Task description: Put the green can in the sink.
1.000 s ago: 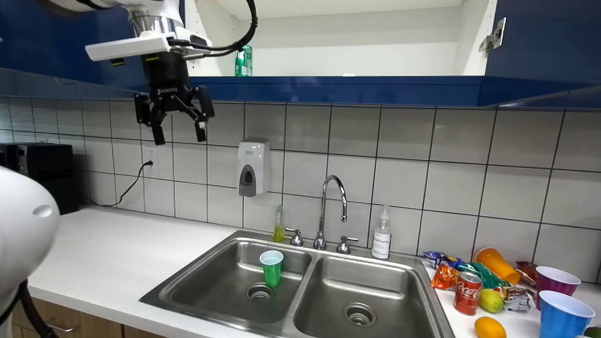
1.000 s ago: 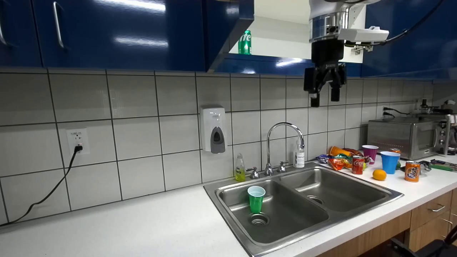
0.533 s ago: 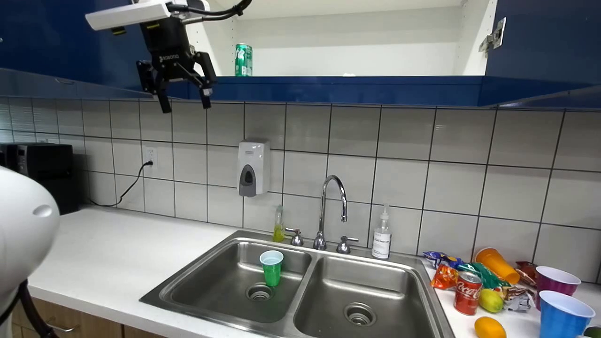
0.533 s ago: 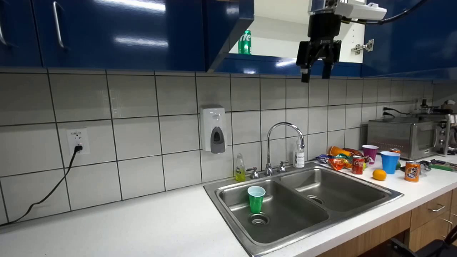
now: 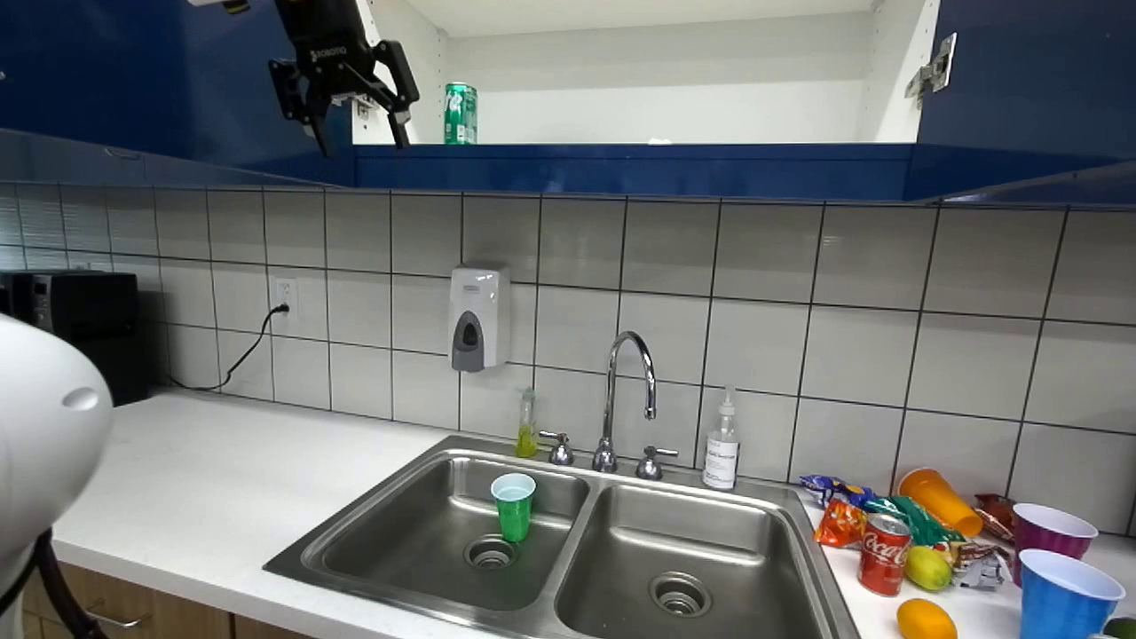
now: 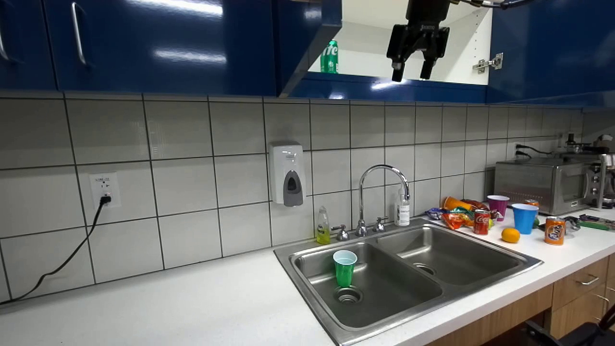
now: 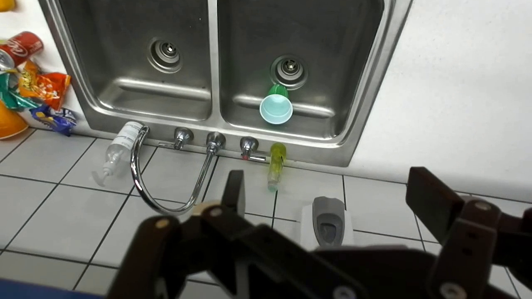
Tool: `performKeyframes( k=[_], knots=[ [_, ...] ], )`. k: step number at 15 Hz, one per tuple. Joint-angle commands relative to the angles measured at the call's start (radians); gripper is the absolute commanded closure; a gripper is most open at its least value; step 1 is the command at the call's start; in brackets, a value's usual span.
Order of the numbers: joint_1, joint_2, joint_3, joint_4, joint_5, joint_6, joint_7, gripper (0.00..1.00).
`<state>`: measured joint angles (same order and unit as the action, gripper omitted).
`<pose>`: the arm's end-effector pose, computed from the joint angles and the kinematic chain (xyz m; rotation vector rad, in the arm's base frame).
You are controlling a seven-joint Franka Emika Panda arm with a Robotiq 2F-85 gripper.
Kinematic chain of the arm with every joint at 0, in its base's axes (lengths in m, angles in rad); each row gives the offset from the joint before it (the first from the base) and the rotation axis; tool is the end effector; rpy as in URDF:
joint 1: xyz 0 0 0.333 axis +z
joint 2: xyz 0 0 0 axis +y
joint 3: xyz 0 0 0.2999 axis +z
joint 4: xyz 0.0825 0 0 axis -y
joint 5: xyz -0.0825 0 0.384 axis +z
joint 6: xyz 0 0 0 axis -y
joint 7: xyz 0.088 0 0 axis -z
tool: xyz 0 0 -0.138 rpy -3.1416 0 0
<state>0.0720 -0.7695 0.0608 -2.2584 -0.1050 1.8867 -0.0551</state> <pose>0.3588 0.0432 0.6267 2.9340 0.2824 0.5993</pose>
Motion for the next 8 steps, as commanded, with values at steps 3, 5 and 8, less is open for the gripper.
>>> performKeyframes(
  k=[3,5,8],
  knots=[
    [-0.014,0.108,0.028,0.173,-0.009,-0.036,0.028,0.00],
    [-0.016,0.139,0.033,0.223,-0.013,-0.040,0.034,0.00],
    [-0.021,0.185,0.035,0.294,-0.019,-0.044,0.041,0.00]
  ],
)
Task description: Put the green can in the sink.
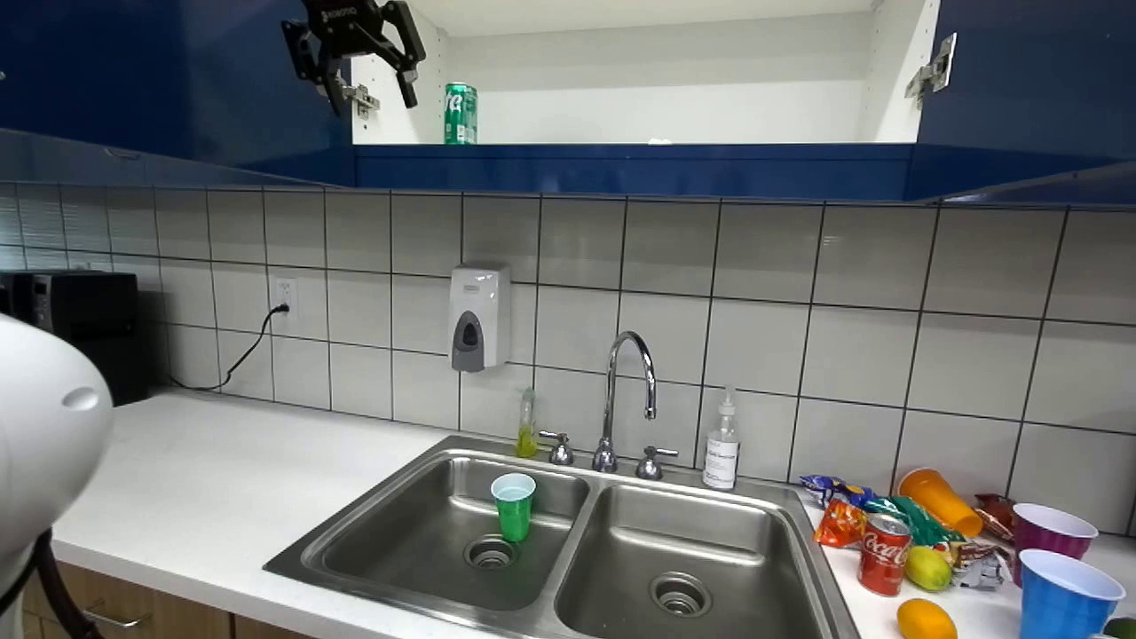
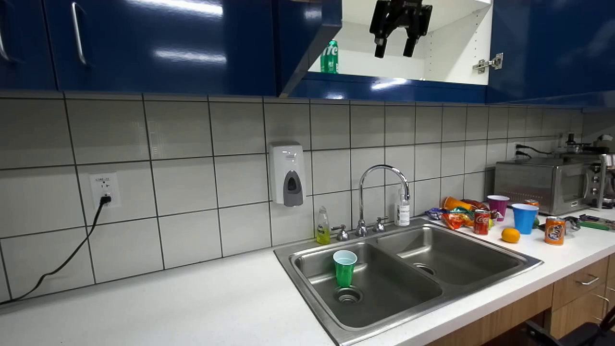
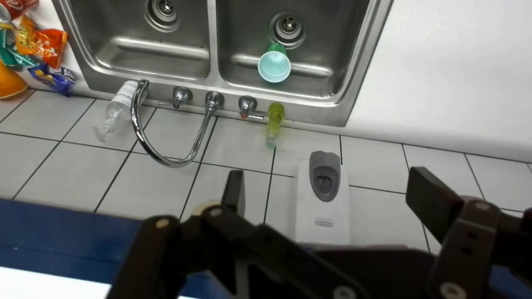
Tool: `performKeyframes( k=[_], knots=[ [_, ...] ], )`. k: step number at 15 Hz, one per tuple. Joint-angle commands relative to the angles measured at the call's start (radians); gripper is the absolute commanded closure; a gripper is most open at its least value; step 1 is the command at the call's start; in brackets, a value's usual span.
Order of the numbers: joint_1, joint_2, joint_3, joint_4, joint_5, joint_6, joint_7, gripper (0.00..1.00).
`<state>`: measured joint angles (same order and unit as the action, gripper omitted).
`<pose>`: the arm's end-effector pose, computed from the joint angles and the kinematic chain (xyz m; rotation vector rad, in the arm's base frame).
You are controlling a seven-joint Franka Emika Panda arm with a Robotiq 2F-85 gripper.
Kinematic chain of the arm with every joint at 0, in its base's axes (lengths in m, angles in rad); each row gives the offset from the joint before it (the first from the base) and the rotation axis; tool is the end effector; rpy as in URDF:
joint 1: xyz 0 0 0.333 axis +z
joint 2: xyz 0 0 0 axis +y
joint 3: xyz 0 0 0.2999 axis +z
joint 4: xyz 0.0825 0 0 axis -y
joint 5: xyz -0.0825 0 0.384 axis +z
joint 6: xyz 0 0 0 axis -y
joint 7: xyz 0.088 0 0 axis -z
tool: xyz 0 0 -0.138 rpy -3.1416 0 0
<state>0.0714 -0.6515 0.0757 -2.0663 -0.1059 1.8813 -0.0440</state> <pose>0.3873 0.0562 0.6792 2.9145 0.2851 0.7034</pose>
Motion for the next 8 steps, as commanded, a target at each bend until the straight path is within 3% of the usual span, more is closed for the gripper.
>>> performKeyframes(
  k=[1,8],
  knots=[
    [-0.021,0.083,0.020,0.125,-0.019,-0.042,0.031,0.00],
    [-0.031,0.195,0.018,0.284,-0.034,-0.049,0.045,0.00]
  ],
)
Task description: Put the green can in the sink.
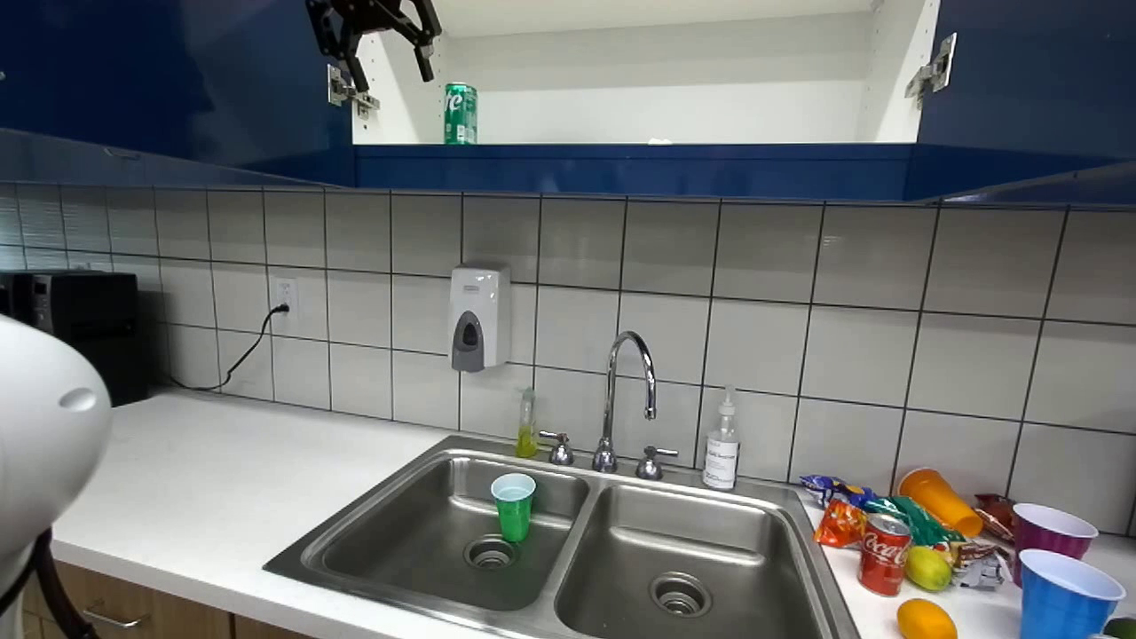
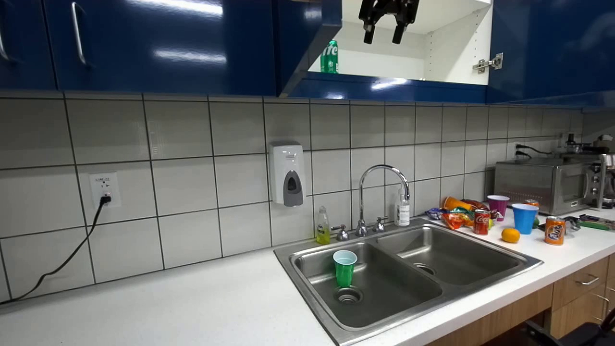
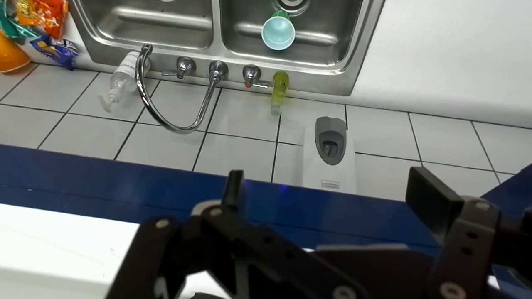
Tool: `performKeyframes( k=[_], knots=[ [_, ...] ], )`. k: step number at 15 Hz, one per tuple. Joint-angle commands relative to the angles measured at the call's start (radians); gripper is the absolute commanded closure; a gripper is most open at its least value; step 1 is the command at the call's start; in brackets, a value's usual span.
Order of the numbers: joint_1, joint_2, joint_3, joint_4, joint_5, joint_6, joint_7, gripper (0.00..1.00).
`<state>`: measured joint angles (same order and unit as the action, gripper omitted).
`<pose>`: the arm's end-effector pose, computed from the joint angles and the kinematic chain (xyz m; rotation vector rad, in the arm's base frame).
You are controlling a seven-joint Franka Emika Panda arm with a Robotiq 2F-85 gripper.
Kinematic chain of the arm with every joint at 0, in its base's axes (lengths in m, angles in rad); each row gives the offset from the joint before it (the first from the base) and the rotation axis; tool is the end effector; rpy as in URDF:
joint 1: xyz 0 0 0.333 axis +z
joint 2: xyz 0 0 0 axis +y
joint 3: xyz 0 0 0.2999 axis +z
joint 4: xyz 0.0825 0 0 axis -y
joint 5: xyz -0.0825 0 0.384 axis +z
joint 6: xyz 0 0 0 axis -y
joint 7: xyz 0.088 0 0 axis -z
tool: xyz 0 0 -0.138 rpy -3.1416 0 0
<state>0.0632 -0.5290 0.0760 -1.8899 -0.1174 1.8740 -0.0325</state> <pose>0.4192 0.0567 0.7176 2.8996 0.2575 0.7727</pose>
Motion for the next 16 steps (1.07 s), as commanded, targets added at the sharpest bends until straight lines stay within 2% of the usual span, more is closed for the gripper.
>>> performKeyframes(
  k=[1,10,16],
  knots=[
    [-0.023,0.096,0.015,0.138,-0.021,-0.051,0.033,0.00],
    [-0.028,0.277,0.009,0.342,-0.031,-0.089,0.042,0.00],
    [-0.021,0.345,0.006,0.389,-0.051,-0.036,0.031,0.00]
  ],
)
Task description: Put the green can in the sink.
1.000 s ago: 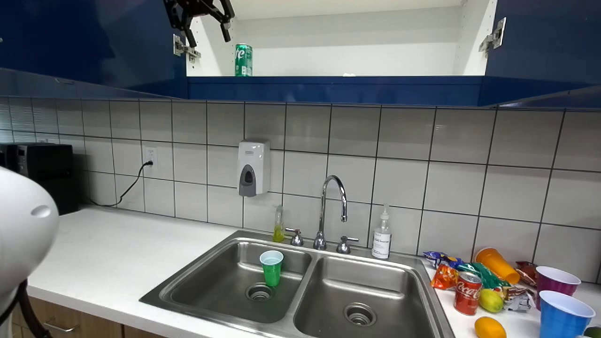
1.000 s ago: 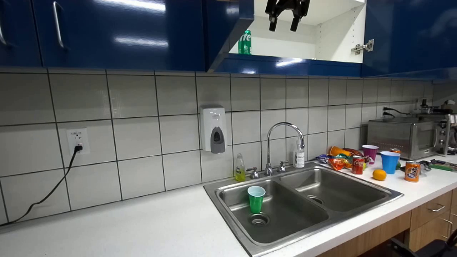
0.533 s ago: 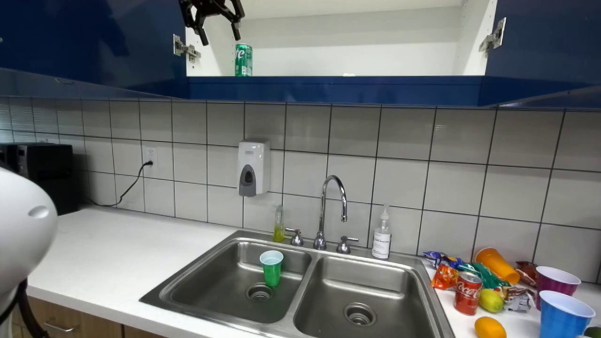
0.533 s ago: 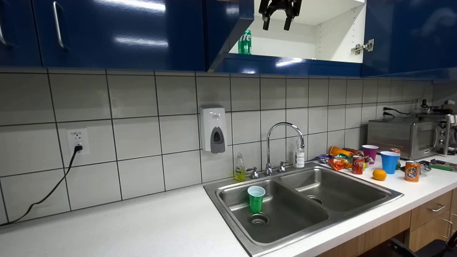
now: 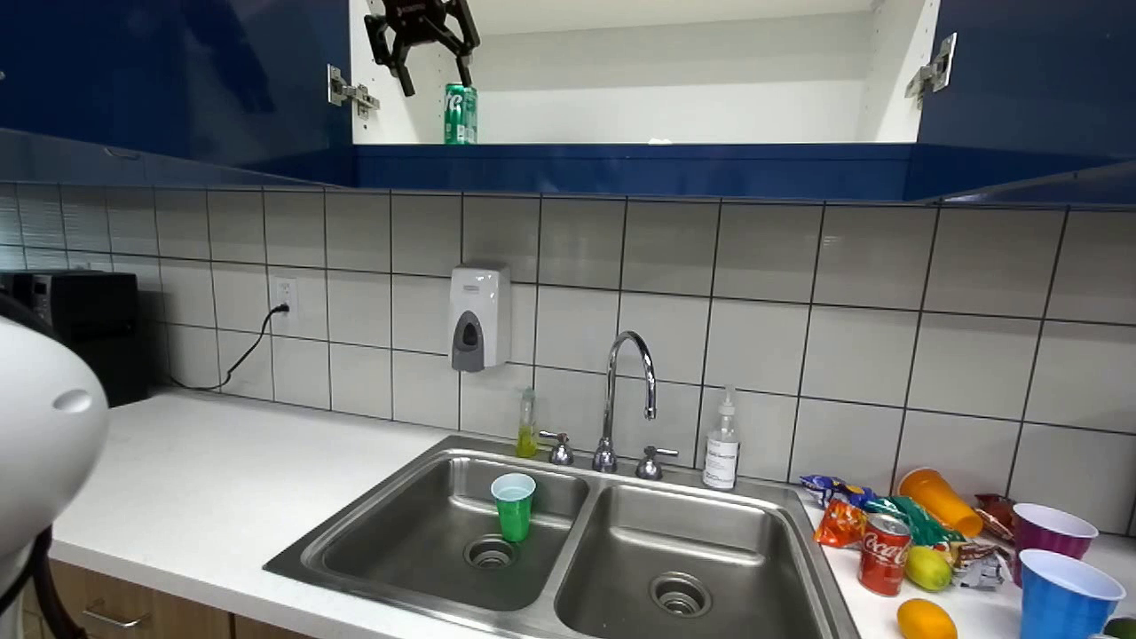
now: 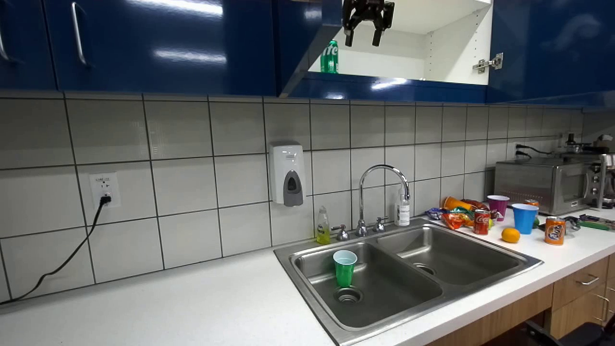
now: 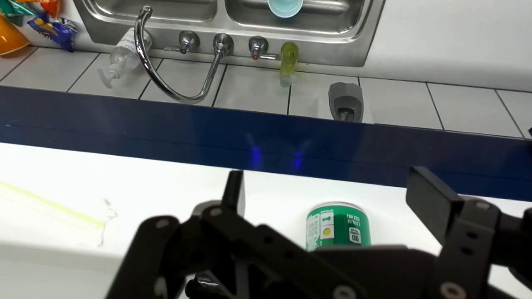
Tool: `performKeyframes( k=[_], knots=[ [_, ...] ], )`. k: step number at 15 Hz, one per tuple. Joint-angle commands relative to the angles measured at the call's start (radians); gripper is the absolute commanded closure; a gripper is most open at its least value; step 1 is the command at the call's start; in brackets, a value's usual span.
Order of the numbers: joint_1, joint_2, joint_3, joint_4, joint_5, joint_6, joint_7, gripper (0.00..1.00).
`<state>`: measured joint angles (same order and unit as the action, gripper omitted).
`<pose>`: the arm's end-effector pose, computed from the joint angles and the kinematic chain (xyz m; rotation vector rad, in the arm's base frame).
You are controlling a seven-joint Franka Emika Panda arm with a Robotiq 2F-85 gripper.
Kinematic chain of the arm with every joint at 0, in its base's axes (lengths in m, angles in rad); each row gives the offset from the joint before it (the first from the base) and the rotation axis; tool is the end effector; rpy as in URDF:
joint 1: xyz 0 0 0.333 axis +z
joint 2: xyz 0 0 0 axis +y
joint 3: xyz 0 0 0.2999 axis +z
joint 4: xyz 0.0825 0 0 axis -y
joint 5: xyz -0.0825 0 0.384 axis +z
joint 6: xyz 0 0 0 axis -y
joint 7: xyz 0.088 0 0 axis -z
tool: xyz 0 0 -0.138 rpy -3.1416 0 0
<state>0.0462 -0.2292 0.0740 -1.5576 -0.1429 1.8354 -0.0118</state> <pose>0.5066 0.0513 0.7391 2.9037 0.1979 0.7652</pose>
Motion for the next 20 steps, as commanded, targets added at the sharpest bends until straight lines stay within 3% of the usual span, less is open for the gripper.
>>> performKeyframes(
  k=[1,11,20],
  knots=[
    [-0.003,0.056,0.006,0.064,-0.025,0.005,0.007,0.00],
    [0.000,0.102,-0.002,0.043,-0.025,0.172,-0.008,0.00],
    [0.002,0.141,-0.004,0.054,-0.024,0.231,-0.012,0.00]
  ],
)
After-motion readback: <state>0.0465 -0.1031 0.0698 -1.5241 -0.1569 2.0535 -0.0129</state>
